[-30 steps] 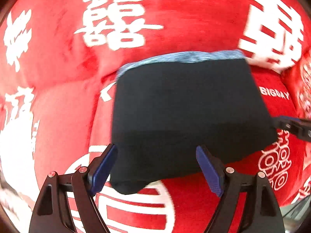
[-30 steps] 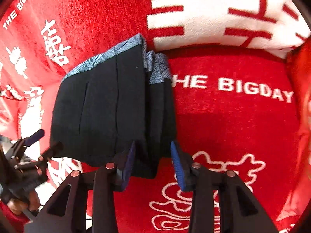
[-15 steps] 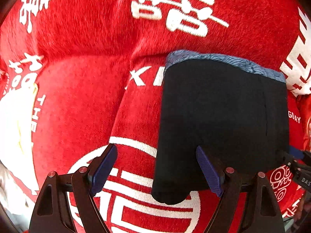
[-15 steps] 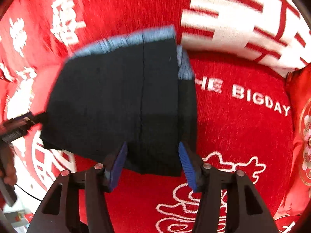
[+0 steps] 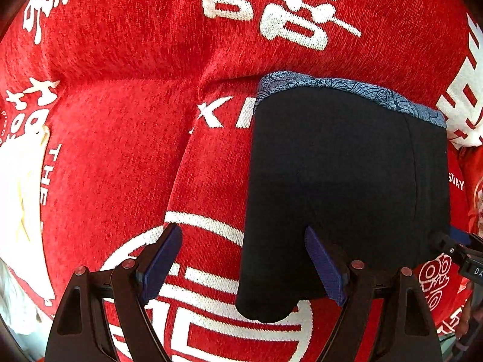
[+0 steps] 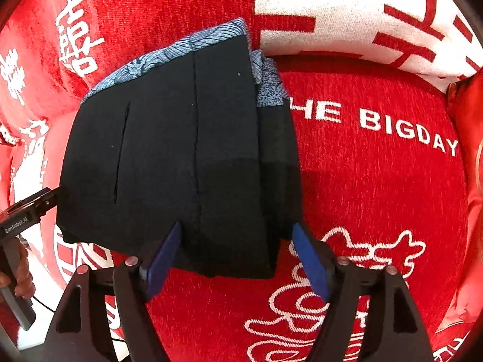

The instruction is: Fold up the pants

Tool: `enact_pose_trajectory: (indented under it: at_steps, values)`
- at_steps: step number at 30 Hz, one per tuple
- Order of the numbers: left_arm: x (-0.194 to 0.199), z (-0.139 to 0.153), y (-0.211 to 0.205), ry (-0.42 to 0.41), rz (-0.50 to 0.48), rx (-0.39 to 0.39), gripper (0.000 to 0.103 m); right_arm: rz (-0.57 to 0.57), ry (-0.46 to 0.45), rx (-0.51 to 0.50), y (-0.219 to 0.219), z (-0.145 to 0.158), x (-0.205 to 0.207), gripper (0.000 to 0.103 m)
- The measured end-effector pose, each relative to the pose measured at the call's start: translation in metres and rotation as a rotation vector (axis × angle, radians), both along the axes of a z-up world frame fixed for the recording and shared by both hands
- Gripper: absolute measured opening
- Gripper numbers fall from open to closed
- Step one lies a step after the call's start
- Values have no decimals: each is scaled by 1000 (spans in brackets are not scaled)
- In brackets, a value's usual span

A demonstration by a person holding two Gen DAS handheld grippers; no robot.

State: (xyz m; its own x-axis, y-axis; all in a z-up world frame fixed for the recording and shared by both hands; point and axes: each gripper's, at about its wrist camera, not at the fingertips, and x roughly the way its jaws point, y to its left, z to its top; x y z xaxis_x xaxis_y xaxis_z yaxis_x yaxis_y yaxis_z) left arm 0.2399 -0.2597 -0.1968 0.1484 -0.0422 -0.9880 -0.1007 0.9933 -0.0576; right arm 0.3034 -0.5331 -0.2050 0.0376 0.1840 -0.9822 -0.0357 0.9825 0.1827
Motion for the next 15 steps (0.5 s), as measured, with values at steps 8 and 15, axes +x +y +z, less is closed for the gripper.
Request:
enact_pose_trajectory:
  at_steps: [8, 15]
  values:
    - [4, -5, 0, 11, -4, 6, 100, -10, 9, 14, -7, 1, 2, 85]
    - [7, -6, 1, 21, -16, 3, 100, -13, 20, 43, -10, -1, 6, 86]
